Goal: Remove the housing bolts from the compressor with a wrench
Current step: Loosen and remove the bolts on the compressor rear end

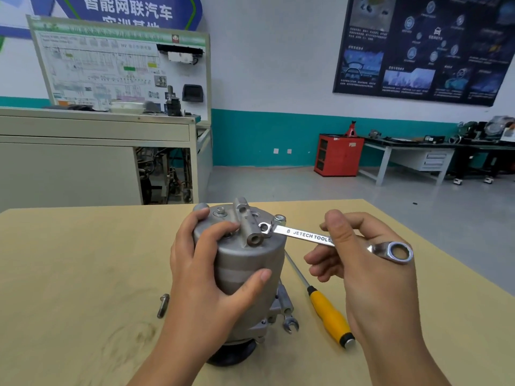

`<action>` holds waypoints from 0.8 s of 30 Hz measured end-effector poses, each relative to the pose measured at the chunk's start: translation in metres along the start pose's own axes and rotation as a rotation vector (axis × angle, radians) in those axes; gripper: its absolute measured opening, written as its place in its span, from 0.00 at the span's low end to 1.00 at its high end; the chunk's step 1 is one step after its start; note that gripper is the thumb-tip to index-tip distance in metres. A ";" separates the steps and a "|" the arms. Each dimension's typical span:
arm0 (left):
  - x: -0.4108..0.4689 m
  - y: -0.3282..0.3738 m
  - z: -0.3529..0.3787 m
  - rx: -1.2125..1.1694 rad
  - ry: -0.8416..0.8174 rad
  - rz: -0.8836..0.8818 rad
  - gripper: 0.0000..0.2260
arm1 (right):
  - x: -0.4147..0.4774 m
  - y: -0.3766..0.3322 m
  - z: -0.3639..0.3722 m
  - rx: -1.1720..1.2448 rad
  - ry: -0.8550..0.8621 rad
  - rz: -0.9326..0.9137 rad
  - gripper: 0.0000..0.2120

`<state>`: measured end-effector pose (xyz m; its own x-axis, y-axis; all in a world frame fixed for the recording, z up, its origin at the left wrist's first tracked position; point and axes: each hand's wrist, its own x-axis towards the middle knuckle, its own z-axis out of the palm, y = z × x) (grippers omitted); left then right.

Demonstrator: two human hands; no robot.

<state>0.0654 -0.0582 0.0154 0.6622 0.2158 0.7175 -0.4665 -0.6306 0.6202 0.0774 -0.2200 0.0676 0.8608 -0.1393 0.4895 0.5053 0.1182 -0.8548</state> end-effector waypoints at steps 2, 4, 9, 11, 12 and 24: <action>0.000 0.000 0.000 -0.005 0.005 0.007 0.24 | 0.002 0.001 -0.002 0.031 -0.096 0.022 0.14; 0.000 -0.001 0.000 -0.013 0.011 0.007 0.24 | 0.005 0.003 -0.002 0.076 -0.226 0.052 0.10; -0.001 0.000 -0.002 -0.020 -0.007 -0.018 0.25 | 0.013 0.005 0.000 0.139 -0.111 -0.060 0.10; -0.002 -0.001 -0.002 -0.023 -0.011 -0.022 0.25 | 0.021 -0.001 -0.001 0.165 -0.035 -0.097 0.11; -0.003 -0.001 -0.002 -0.024 -0.008 -0.023 0.25 | 0.025 -0.004 0.000 0.188 -0.034 -0.102 0.11; 0.000 0.001 0.001 0.011 0.007 0.001 0.24 | 0.062 0.016 0.025 0.409 -0.263 0.286 0.24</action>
<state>0.0654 -0.0595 0.0165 0.6577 0.2206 0.7202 -0.4608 -0.6385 0.6164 0.1407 -0.2018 0.0888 0.9266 0.1981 0.3196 0.1872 0.4941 -0.8490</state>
